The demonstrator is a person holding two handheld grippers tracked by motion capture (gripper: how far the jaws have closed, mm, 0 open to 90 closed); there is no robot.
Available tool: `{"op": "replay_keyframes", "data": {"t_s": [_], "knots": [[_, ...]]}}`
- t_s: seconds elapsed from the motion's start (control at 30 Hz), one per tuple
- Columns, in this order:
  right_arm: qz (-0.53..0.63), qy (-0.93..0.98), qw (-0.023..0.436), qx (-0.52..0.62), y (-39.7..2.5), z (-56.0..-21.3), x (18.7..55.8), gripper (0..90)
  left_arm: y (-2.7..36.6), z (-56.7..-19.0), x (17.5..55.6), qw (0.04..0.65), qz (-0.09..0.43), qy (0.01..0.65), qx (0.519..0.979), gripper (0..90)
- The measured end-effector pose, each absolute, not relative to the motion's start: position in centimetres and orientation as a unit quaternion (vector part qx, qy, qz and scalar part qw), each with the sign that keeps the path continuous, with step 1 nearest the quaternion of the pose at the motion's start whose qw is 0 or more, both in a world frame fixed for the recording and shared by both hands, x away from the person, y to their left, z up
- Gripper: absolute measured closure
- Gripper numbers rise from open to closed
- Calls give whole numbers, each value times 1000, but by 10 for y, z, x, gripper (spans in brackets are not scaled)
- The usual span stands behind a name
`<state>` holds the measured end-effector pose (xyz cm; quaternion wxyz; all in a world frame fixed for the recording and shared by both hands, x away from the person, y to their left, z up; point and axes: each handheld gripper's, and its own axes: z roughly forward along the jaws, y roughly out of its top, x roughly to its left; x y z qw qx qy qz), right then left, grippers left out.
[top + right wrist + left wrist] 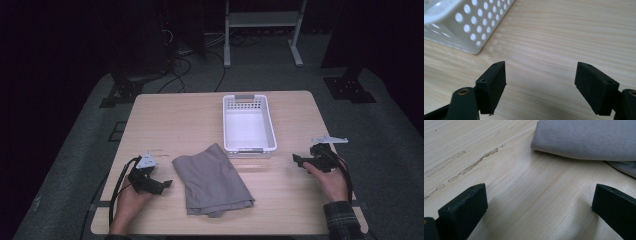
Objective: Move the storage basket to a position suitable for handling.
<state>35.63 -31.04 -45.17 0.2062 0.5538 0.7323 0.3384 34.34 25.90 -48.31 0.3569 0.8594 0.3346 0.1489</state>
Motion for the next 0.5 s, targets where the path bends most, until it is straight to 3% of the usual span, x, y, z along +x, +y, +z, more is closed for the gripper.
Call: {"op": "replay_keyframes", "data": {"t_s": [0.5], "knots": [[353, 738, 192, 542, -303, -435, 361, 307, 259, -483, 343, 357, 149, 335, 859, 0]]}}
